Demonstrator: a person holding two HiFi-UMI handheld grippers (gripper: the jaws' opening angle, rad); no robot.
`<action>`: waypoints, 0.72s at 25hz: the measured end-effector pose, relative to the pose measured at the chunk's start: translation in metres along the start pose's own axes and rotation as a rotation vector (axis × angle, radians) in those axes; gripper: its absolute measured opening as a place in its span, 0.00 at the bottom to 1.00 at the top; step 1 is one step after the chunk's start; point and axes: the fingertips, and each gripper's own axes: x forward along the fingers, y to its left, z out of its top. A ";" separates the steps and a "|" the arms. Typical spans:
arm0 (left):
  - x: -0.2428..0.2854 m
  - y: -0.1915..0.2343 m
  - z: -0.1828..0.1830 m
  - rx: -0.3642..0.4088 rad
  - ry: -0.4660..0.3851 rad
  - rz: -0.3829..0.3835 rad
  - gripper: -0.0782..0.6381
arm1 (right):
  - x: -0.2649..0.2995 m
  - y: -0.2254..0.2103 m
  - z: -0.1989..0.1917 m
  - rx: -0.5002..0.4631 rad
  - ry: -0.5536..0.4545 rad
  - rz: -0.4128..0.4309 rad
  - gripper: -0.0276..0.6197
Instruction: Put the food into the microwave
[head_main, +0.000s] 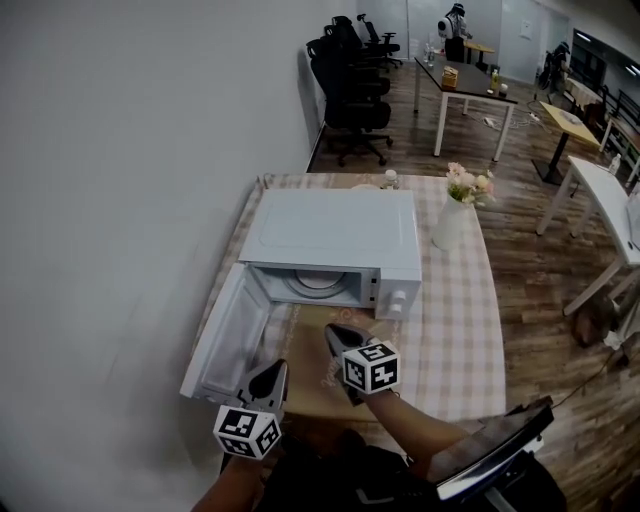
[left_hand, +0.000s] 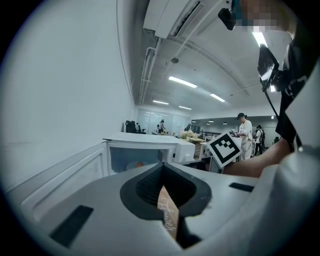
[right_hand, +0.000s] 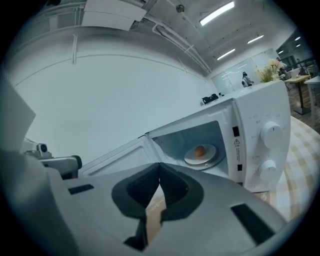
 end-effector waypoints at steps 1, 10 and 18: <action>-0.004 -0.001 0.003 0.001 -0.005 0.002 0.12 | -0.004 0.006 0.001 -0.002 0.000 0.017 0.06; -0.065 0.014 0.023 0.015 -0.065 0.041 0.12 | -0.025 0.077 0.030 -0.089 -0.103 0.103 0.06; -0.115 0.034 0.035 0.015 -0.135 0.060 0.12 | -0.049 0.130 0.050 -0.157 -0.196 0.111 0.06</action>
